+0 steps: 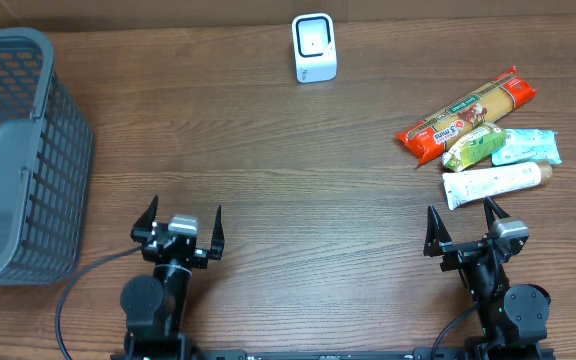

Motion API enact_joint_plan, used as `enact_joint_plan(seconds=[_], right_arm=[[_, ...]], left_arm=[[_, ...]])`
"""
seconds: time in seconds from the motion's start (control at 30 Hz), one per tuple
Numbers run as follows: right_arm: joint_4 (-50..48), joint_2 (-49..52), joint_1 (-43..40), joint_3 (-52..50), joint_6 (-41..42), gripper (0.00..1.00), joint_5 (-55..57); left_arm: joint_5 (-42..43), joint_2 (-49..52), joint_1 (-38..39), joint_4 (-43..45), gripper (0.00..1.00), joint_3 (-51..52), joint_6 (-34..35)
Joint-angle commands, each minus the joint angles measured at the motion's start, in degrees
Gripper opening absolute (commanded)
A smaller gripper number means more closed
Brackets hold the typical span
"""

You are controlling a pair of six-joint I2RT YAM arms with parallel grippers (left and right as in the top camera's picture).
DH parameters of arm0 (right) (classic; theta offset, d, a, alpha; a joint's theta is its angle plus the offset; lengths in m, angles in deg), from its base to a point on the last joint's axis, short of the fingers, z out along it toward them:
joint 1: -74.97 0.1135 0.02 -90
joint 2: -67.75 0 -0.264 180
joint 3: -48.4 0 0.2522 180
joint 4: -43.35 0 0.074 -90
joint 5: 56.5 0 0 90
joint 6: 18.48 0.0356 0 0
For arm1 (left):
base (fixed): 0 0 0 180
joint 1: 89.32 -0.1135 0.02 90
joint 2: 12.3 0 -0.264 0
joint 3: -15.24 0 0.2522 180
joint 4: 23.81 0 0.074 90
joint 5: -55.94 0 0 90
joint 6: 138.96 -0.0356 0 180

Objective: Scan the item barcode

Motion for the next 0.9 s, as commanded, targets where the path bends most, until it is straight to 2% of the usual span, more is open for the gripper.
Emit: enact_joint_plan(seconds=[0.0,0.1,0.2,0.87], right_arm=[[-0.24,-0.68,0.33,-0.61,0.17,1.00,0.13],[-0.24,-0.68,0.33,-0.61,0.17,1.00,0.13],[-0.24,-0.68,0.33,-0.61,0.17,1.00,0.13],[-0.24,-0.68,0.33,-0.61,0.17,1.00,0.13]], left_arm=[[0.87,-6.71,-0.37,-4.42,1.00,1.68,-2.93],[0.61,-10.27,-0.37,-9.14,1.00,1.68,-3.34],[0.46,-12.87,-0.37,-8.52,0.99,1.68,-2.99],[0.44,-12.74,-0.37,-8.74,1.00,1.68,-2.99]])
